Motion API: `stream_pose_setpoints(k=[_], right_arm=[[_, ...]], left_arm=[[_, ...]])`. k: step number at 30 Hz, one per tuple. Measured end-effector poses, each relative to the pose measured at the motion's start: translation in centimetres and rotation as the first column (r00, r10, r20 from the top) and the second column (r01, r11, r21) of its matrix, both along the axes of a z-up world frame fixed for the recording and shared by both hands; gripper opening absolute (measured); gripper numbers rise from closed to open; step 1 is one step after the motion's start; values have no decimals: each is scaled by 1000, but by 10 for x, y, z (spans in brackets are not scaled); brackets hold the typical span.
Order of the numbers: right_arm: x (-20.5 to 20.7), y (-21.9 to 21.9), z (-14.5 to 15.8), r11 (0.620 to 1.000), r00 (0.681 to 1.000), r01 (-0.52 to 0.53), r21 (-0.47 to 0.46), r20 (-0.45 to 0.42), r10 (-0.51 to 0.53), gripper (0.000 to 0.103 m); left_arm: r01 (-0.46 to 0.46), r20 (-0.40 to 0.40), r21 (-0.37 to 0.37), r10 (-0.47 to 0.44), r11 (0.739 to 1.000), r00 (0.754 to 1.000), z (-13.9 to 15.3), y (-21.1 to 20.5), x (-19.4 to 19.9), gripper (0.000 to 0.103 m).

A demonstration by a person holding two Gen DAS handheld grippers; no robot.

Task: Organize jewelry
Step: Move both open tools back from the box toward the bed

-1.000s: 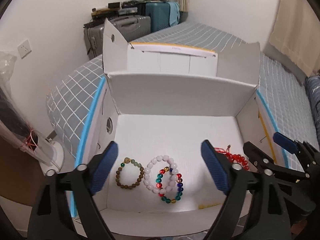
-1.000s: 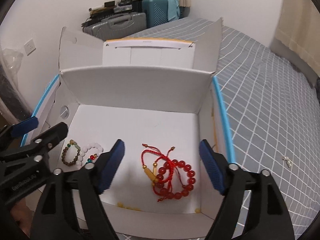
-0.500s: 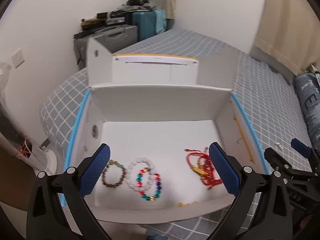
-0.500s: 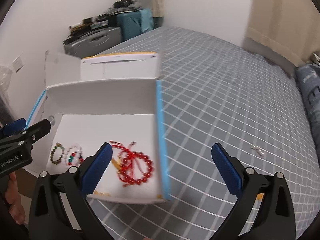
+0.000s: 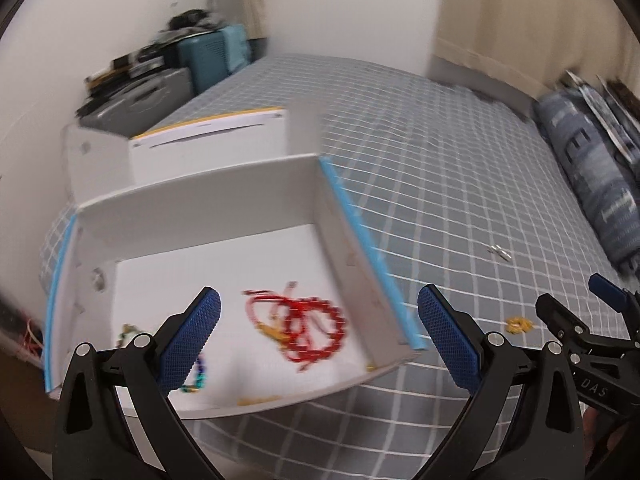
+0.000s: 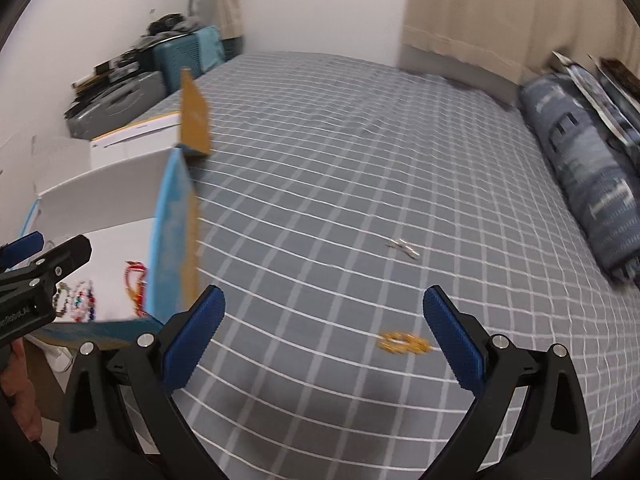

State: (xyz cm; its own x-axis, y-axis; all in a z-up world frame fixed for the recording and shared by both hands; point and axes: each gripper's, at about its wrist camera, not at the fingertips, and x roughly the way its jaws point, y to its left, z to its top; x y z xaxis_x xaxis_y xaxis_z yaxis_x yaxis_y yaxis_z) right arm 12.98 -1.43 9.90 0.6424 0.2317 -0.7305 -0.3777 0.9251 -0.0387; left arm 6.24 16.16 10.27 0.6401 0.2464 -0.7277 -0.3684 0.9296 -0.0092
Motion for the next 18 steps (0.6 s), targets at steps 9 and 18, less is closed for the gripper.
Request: stream_pose_setpoints(k=[9,18], right_arm=[[13,-60,-26,997,996,75,6,-44,-75,95],[40,-84,-67,991,989,130,-4,-77,-130,90]], left_arm=[[153,-59,-29,-154,988,986,-10,-77,74,97],[242,-129,-62,-249,968,960,-51,-132,173,97]])
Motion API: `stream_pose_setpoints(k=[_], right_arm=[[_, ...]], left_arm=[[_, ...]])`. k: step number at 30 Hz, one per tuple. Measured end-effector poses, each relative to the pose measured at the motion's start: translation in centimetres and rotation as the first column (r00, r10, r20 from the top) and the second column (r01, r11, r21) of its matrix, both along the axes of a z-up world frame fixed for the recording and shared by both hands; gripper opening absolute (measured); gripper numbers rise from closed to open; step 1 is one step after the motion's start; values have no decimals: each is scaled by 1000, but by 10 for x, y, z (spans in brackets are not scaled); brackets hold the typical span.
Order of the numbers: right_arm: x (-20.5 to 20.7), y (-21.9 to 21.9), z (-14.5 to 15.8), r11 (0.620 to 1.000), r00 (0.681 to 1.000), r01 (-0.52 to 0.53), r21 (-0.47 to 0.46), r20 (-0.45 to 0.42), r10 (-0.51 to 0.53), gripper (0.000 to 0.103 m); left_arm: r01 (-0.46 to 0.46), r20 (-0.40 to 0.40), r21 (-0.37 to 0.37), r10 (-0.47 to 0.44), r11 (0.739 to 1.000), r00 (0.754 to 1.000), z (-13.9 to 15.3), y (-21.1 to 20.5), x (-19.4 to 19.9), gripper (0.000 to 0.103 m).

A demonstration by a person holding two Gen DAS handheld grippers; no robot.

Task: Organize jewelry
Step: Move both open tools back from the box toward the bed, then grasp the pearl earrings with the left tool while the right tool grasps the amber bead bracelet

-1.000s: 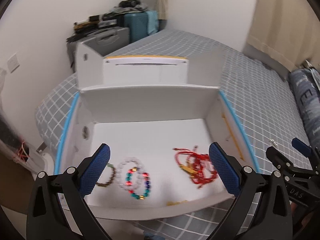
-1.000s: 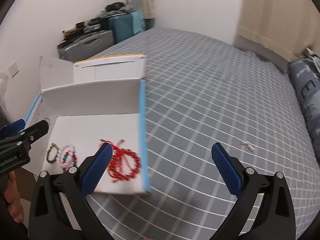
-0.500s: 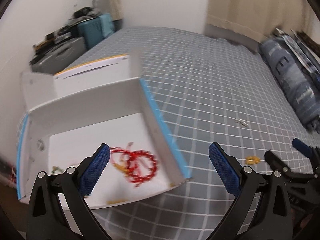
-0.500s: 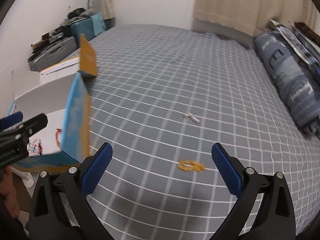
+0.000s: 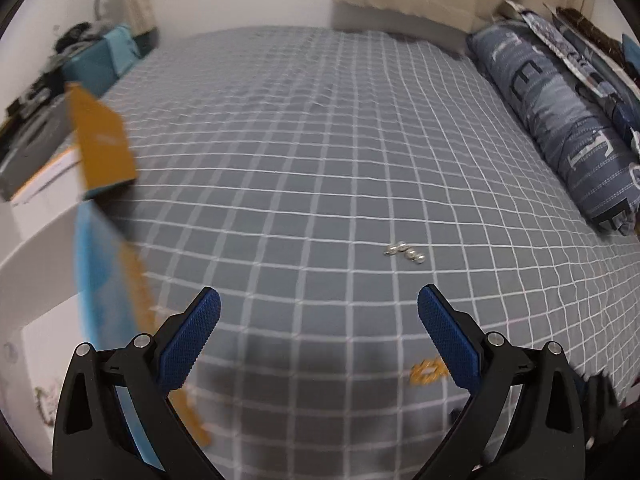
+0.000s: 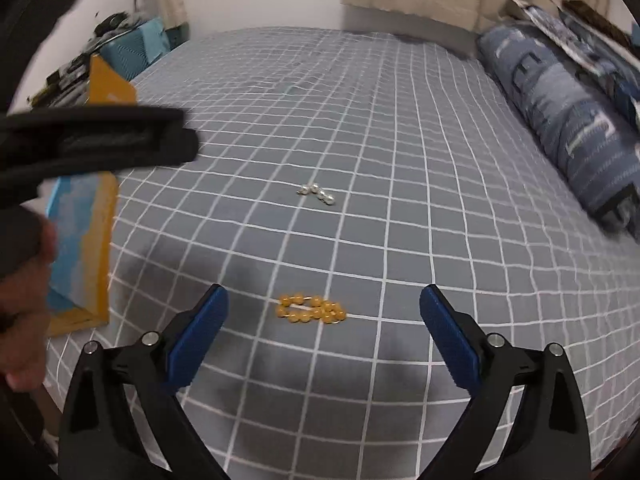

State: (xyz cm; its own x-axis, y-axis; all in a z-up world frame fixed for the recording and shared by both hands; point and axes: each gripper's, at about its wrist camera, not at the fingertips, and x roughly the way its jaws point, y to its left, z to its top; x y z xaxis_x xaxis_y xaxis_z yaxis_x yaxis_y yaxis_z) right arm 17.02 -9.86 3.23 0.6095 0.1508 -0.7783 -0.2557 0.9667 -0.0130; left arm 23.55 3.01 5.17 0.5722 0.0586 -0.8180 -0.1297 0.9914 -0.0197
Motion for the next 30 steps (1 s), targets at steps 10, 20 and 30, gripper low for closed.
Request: stream_pose_setpoints(k=[10,20,30], right_arm=[[25,-7,-58,999,998,-53,-6,-38,53,77],[41,-9,-80,993,992,-117,15,-53,118,66],[44,-7,-85,989,986,-149,20,-71,150,45]], left_arm=[[44,-106,-30,-47,999,993,-69,-26,76,97],[40,-149,-37,-45,999,988,-106,-39,108,94],[29,-185,-7,-30,1000,982,-118,-37,110,47]])
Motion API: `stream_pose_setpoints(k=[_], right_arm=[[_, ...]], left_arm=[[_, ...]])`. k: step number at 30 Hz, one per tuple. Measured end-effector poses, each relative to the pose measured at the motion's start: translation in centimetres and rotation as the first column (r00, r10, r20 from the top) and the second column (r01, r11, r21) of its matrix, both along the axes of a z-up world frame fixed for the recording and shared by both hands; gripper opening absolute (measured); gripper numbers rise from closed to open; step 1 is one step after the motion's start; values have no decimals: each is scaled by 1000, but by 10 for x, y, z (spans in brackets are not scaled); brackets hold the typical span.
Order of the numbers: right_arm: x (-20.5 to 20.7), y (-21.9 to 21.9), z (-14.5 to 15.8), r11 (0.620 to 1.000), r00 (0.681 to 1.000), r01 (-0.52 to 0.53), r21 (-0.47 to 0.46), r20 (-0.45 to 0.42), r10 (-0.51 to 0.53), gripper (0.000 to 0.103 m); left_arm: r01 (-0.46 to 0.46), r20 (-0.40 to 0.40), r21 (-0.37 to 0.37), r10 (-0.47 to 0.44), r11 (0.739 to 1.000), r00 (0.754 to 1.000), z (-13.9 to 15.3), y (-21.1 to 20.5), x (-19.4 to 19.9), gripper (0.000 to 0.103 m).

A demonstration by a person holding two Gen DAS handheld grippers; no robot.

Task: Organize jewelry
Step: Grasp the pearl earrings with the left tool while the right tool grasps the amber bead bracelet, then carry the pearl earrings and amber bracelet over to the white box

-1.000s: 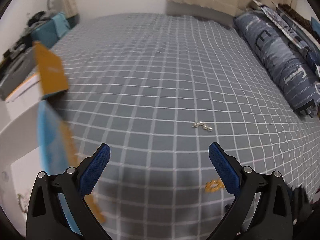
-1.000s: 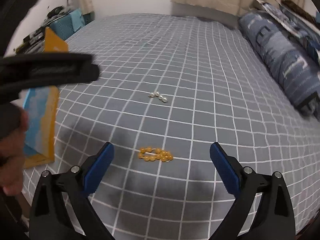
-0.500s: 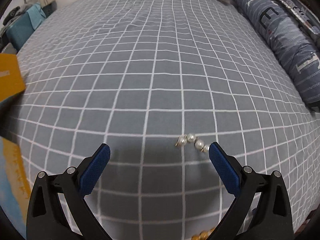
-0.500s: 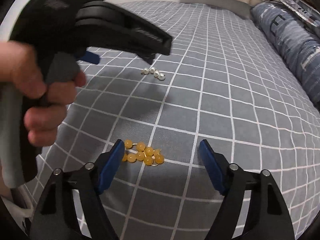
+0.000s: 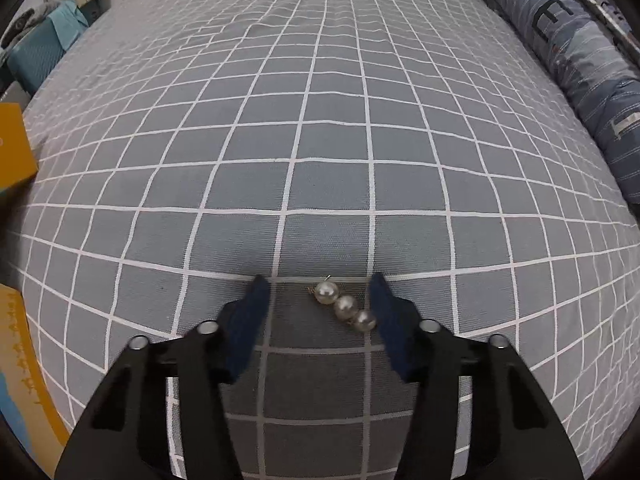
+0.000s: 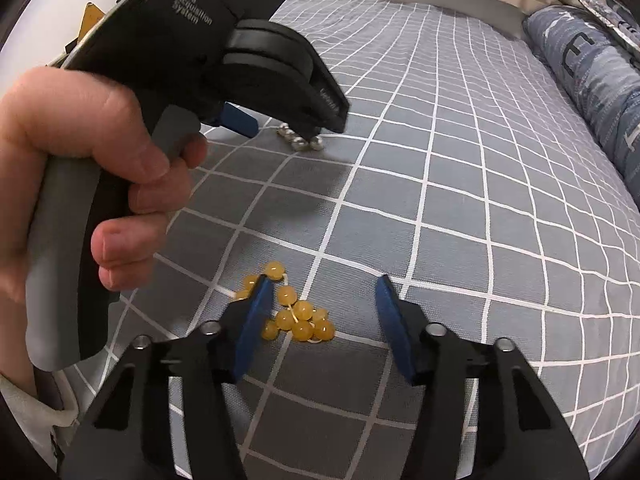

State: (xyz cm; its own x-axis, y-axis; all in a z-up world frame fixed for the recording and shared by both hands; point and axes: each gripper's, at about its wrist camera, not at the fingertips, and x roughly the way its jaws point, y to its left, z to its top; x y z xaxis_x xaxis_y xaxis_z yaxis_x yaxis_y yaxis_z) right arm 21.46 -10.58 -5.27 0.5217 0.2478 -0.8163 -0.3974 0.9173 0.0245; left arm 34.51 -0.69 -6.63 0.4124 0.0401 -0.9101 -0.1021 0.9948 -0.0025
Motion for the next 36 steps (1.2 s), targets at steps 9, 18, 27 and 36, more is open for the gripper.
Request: stream_pose_setpoints(k=[9,18,27,36], right_arm=[[-1,0,3,1000,1000,3,13,-23,-3,9],[1,-4,8,1000,1000,5,23,-27,-4,9],[-4,-9,22,999,1000,20,28,-10,-20,9],[-12,-11,39,999,999,31,33,12,-32,9]], left_arm=[[-13,-8,-12,13,1000,1000,4,11,5,11],[-7,10,-37,7,999,1000,18,13,1,11],[0,33,-43,2,999,999,34,15,-13,11],[9,66,-51,-6,999,998,56,17,-39,11]])
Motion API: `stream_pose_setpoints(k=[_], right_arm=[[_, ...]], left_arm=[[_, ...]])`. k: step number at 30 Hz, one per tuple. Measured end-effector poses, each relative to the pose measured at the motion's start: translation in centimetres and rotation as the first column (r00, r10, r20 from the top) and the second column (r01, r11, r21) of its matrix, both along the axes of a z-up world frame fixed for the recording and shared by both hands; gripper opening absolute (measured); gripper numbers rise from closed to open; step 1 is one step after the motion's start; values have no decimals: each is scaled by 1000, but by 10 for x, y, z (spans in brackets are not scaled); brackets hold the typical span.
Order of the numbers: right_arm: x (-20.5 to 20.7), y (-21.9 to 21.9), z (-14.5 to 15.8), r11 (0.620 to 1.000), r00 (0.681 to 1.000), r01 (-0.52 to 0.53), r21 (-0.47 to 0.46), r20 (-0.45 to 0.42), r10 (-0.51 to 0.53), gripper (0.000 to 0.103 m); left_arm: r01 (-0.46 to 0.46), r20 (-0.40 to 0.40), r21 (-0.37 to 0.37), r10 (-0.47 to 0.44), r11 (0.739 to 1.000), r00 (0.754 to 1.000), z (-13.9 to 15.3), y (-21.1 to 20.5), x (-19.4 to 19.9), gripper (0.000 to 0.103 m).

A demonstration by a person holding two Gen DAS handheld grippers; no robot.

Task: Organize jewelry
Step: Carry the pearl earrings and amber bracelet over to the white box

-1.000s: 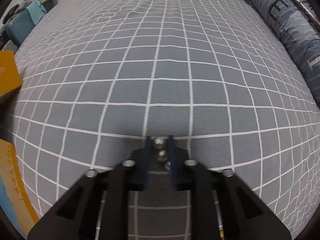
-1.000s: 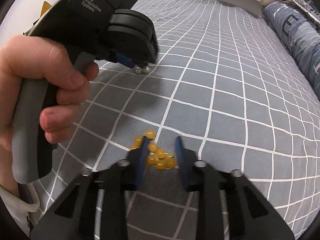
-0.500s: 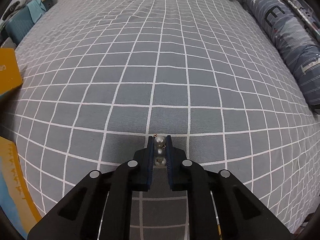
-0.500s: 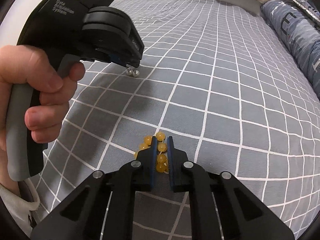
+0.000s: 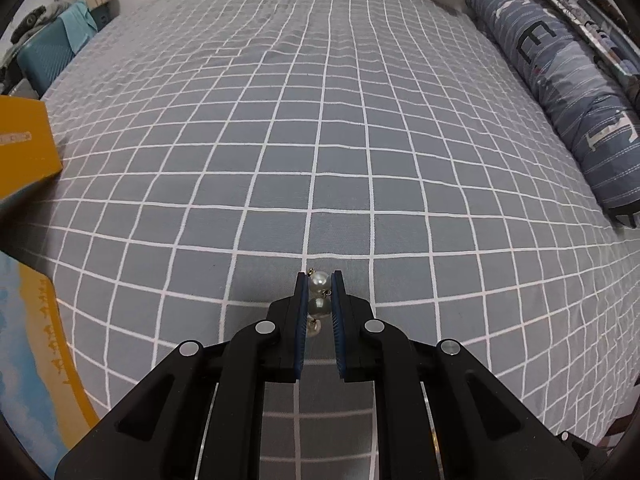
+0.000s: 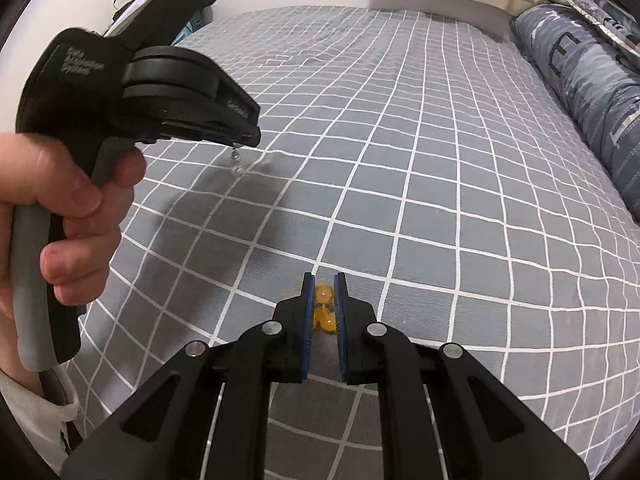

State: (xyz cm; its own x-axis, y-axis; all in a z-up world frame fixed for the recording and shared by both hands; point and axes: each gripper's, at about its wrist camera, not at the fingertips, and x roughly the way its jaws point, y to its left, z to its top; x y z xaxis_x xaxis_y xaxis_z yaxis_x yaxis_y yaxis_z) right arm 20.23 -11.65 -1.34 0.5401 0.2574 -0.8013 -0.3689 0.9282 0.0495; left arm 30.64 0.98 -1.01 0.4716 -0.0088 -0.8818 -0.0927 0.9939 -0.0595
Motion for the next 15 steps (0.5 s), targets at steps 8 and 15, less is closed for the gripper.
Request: stream_pose_setpoints(k=[8,15], right_arm=[[-5,-2,16,1000,1000,8,9,22,-8,9],[-11,-2,29,1000,999,10,14,40,-11,9]], left_arm=[[9,28,-8,-9,1000,1000,19,5,-18,11],[11,41,-2,-11,1000,999,28,6,-33,11]])
